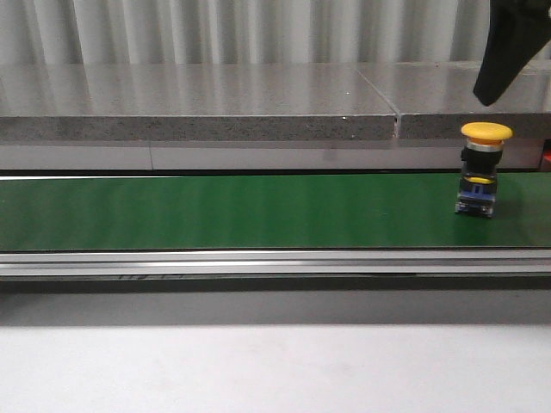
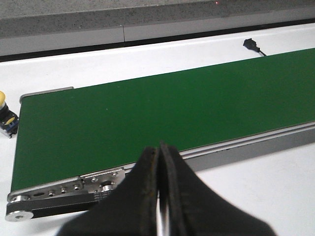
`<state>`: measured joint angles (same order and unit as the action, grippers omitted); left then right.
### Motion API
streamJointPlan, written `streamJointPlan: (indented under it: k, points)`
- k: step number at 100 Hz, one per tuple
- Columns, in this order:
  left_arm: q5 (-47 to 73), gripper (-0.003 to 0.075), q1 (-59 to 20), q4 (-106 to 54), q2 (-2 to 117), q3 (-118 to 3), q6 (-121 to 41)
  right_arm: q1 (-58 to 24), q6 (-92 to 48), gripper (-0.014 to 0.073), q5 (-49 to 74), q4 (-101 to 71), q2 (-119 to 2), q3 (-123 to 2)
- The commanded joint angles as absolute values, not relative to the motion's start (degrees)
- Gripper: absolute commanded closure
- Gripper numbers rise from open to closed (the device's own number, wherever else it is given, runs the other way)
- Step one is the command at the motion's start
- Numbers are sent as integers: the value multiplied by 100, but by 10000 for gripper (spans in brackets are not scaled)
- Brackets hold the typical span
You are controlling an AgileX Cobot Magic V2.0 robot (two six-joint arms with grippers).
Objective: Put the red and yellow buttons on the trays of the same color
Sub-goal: 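Lower the right gripper onto the yellow button and grasp it, then lower the yellow button into the yellow tray and release it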
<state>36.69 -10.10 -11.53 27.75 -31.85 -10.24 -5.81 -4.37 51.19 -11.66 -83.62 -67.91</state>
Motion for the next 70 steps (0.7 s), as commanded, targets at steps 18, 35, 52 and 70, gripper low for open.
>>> streamJointPlan:
  k: [18,35,52,70]
  points:
    - [3311,741,-1064,-1267,2799,-3341,-1032,-582,-561,-11,4976,-1054,-8928,-7192]
    - [3311,741,-1064,-1267,2799,-3341,-1032,-582,-561,157,4900,-897,-9008,-7192]
    - [3311,741,-1064,-1267,2799,-3341,-1032,-582,-561,387,4835,-882,-9002,-7192]
    - [3311,741,-1064,-1267,2799,-3341,-1032,-577,-549,388,4720,-882,-8846,-7195]
